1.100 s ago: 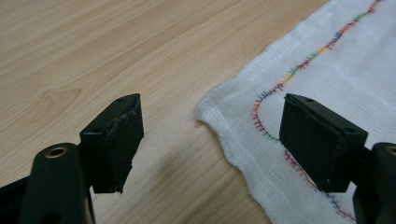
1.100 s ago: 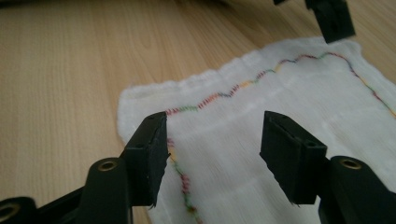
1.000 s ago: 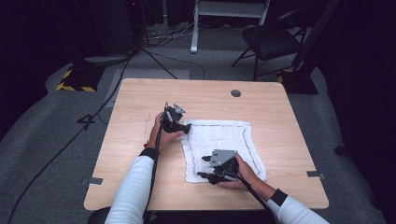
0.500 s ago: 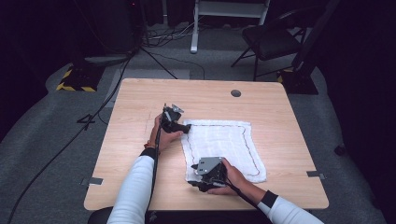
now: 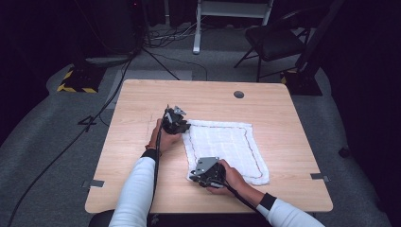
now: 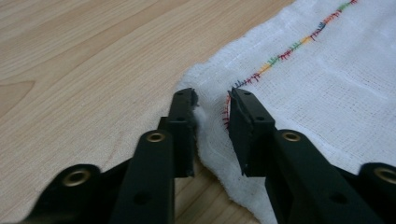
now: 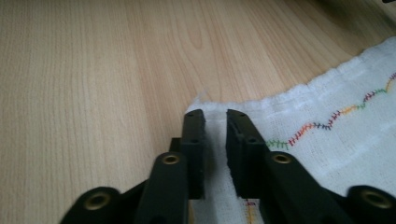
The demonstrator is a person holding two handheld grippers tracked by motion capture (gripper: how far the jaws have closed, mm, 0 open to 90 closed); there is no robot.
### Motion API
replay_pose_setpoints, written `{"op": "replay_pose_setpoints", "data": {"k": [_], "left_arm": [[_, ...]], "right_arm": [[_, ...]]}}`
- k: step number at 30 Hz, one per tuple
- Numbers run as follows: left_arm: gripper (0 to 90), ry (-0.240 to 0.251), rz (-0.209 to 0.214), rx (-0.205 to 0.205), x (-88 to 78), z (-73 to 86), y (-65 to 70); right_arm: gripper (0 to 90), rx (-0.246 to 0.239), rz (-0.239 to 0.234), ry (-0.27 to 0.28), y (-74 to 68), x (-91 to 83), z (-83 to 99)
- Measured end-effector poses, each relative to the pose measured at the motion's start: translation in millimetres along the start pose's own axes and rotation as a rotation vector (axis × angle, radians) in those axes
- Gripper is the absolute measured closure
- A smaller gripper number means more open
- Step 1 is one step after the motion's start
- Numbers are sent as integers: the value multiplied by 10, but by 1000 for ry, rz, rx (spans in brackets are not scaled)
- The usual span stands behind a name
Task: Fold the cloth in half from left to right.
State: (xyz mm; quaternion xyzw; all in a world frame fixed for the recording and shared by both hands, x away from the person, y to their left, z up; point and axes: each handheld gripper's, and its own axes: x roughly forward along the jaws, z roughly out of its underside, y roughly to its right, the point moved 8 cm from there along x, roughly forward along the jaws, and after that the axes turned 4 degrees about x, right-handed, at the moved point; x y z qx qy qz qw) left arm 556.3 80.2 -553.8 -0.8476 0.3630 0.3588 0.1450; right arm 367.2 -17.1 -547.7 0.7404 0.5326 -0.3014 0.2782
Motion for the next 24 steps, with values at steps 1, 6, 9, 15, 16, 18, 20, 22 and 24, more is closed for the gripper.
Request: {"op": "replay_pose_setpoints", "data": {"k": [1,6,9,15,16,18,20,22,24], "left_arm": [[767,2,0,2,-6,5,-3],[817,9,-1,3,-52,53,-34],[835,8,-8,8,-72,68,-41],[855,-16,-20,33,-146,94,-59],[855,-17,-22,33,-162,104,-70],[857,-13,-25,23,-197,122,-92],[860,4,-21,-3,-255,135,-119],[861,6,-23,-5,-274,140,-128],[862,14,-16,1,-320,143,-136]], "right_arm": [[844,-3,5,-4,-7,8,-8],[873,-12,17,-5,-21,28,-36],[879,-23,13,0,-58,21,-49],[882,-37,-4,36,-112,-5,-125],[882,-43,-4,40,-116,-9,-133],[883,-39,-10,55,-119,-17,-162],[883,-38,-10,57,-123,-23,-183],[883,-40,-9,61,-125,-28,-198],[883,-45,-7,71,-137,-39,-233]]}}
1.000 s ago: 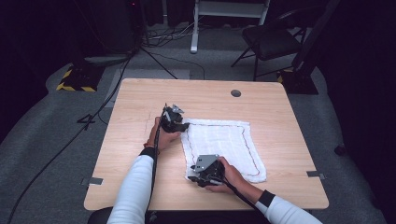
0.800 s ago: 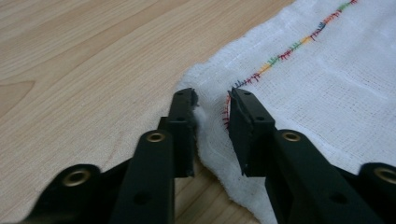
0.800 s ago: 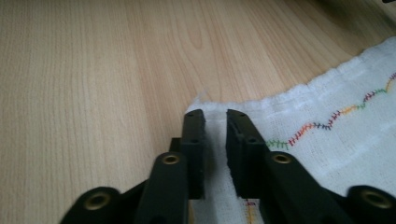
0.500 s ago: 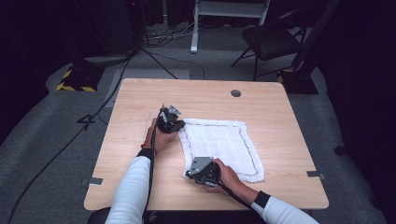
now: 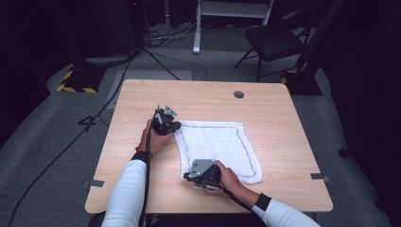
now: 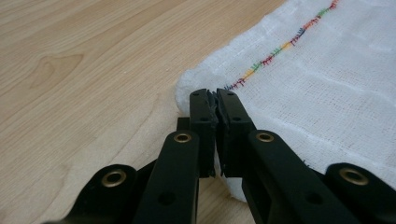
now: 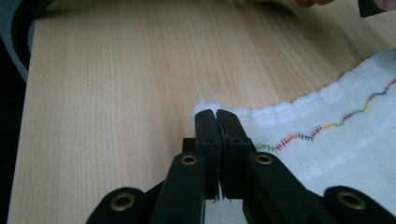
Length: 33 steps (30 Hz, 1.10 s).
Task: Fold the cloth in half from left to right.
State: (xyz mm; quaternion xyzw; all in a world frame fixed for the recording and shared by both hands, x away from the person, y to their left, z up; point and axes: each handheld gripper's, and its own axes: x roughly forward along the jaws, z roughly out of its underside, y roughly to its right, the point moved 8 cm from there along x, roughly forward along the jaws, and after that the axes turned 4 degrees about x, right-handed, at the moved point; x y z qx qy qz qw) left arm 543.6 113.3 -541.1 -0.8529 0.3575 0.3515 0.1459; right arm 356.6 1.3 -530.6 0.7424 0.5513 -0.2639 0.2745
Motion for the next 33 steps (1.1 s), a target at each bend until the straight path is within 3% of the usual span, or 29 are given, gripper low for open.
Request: {"op": "replay_pose_setpoints", "data": {"k": [13,24,26,33], "left_arm": [[865,49,-28,7,-201,-58,-42],[867,95,-27,22,-179,-278,73],[867,106,-20,8,-166,-317,110],[868,128,-18,23,-105,-466,195]], "right_arm": [[885,-13,24,55,0,-153,-156],[885,15,47,83,95,-359,-115],[885,22,51,92,122,-409,-108],[886,53,82,117,234,-643,-25]]}}
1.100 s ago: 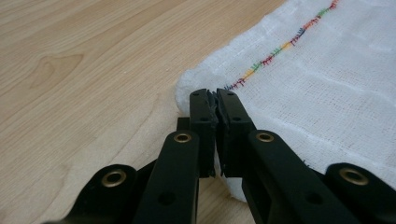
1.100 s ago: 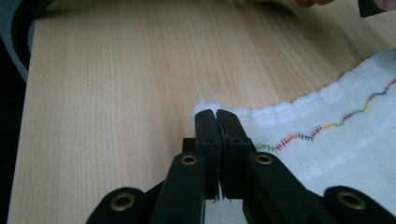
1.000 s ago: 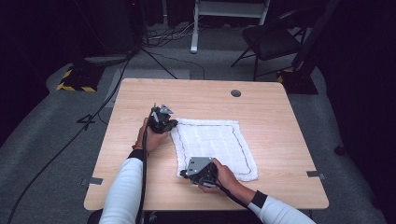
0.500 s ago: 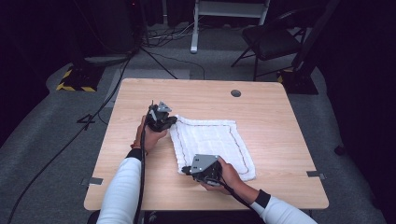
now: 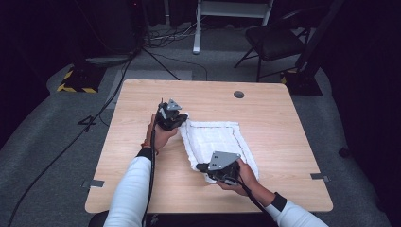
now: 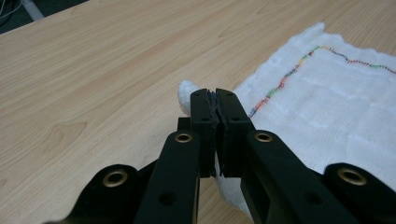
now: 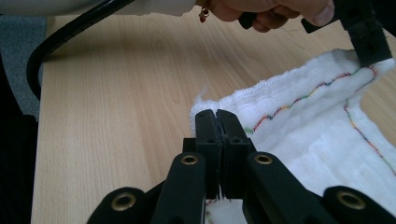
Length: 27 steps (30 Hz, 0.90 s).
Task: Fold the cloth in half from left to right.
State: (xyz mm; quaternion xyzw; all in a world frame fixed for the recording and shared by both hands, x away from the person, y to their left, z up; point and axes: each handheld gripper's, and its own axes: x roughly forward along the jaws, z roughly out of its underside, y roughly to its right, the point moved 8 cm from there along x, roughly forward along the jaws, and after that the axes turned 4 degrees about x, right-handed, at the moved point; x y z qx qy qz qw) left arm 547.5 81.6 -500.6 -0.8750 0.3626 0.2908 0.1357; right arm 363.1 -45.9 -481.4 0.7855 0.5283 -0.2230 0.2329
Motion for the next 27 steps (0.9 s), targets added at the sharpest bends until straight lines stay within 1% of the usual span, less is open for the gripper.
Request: {"op": "replay_pose_setpoints", "data": {"k": [3,9,10,13,14,17,19,20,23,24,26,27], "left_arm": [[868,9,8,5,53,-86,68],[868,8,32,41,208,-253,257],[869,8,28,49,226,-272,272],[869,7,40,70,307,-334,360],[869,8,44,68,334,-353,393],[869,9,56,88,404,-408,477],[869,10,64,90,449,-442,529],[869,11,68,94,472,-460,554],[870,14,79,103,534,-519,627],[870,13,93,113,569,-561,675],[870,11,95,118,587,-581,697],[870,14,98,120,608,-605,722]], "right_arm": [[886,11,18,8,61,-124,43],[885,53,53,20,198,-376,181],[885,64,58,21,218,-421,211],[886,75,73,18,256,-505,281],[886,82,78,16,266,-530,309],[886,94,94,8,301,-608,397],[886,105,105,4,330,-661,452],[886,117,115,4,360,-717,498],[886,129,126,4,383,-768,540],[886,137,135,1,397,-812,584],[886,140,140,-3,403,-833,606],[886,150,146,-5,418,-874,648]]}}
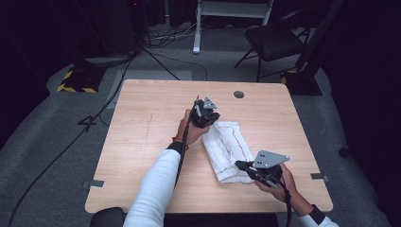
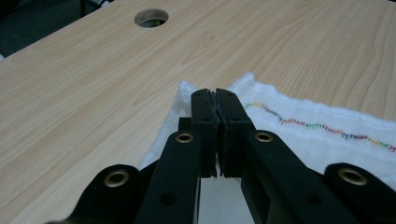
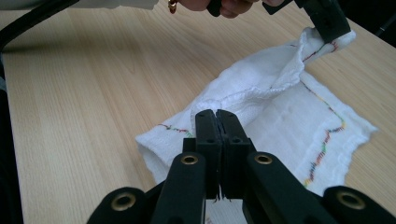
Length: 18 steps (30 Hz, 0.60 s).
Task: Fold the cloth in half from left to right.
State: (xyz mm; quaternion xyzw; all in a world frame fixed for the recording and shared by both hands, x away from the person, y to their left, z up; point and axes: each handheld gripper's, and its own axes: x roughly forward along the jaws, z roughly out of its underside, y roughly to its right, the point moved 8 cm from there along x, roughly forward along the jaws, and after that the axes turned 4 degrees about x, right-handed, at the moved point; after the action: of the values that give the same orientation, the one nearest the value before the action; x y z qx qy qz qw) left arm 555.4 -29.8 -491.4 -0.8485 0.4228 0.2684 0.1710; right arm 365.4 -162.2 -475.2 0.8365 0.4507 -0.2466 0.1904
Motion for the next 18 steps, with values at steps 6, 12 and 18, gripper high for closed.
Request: {"op": "replay_pose_setpoints", "data": {"k": [6,12,18], "left_arm": [[870,-3,25,26,154,-112,131],[870,-1,43,40,315,-194,251],[855,0,55,48,480,-249,369]], "right_arm": [[886,11,22,-19,65,-78,120],[886,38,42,-50,157,-180,296],[884,70,52,-75,220,-274,475]]}}
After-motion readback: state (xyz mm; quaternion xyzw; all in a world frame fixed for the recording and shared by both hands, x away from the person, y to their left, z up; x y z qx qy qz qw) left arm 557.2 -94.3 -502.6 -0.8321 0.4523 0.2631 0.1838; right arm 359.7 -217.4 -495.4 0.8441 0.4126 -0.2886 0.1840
